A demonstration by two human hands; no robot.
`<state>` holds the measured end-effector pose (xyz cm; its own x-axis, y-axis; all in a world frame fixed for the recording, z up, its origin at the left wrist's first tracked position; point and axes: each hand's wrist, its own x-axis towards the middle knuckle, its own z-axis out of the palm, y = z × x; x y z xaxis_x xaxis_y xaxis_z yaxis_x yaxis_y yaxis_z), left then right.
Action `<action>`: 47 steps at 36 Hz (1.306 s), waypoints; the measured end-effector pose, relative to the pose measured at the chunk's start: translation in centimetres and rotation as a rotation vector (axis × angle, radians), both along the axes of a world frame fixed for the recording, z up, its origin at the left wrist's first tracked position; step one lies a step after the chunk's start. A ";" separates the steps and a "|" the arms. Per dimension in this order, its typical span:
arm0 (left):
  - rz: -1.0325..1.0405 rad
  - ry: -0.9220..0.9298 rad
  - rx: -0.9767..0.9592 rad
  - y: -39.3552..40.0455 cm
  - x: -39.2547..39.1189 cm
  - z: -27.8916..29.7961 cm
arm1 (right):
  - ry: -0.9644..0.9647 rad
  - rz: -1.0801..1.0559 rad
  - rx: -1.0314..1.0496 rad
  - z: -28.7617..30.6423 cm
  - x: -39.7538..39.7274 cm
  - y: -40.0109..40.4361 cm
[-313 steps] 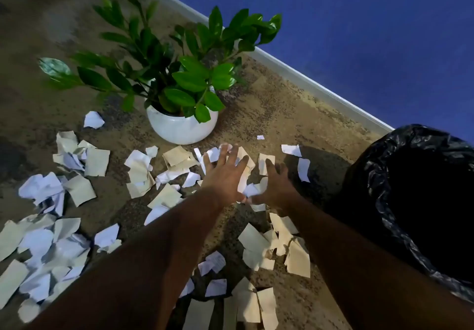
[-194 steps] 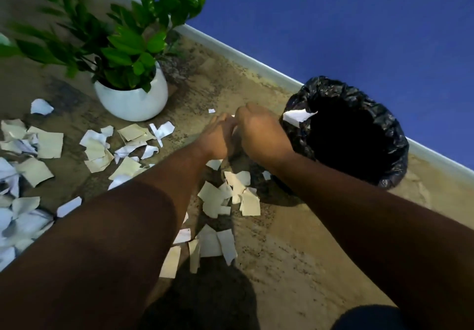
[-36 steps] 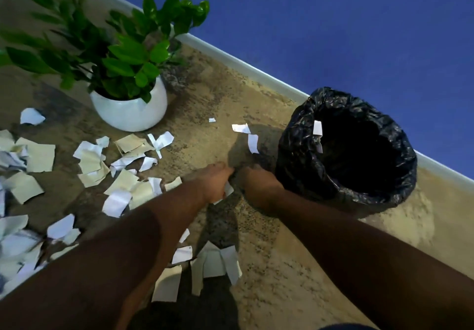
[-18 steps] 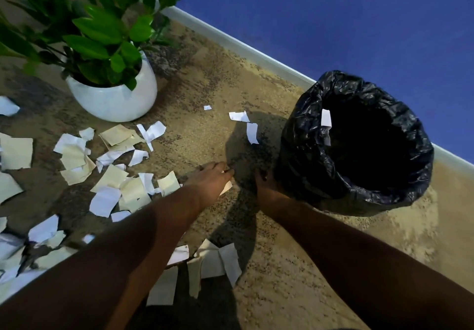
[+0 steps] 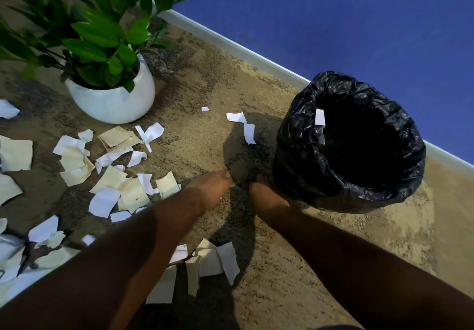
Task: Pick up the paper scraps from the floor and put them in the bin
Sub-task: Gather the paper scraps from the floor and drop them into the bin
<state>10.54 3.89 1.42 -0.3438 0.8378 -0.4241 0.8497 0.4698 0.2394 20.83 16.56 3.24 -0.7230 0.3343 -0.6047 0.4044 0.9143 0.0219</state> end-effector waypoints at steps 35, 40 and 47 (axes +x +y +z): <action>0.632 -0.154 1.166 8.0 1.4 18.1 | 1.185 -0.177 0.125 19.2 0.4 3.6; 0.468 -0.244 1.106 10.7 4.3 18.3 | 1.140 -0.337 0.173 19.4 2.8 6.4; 0.243 -0.282 0.983 13.2 7.0 16.6 | 0.994 -0.498 0.191 18.3 6.5 8.9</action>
<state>17.57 17.06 18.05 -0.5434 0.7784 0.3144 0.6125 0.1115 0.7826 27.38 25.43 21.50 -0.6155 0.7452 0.2566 0.6391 0.6624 -0.3909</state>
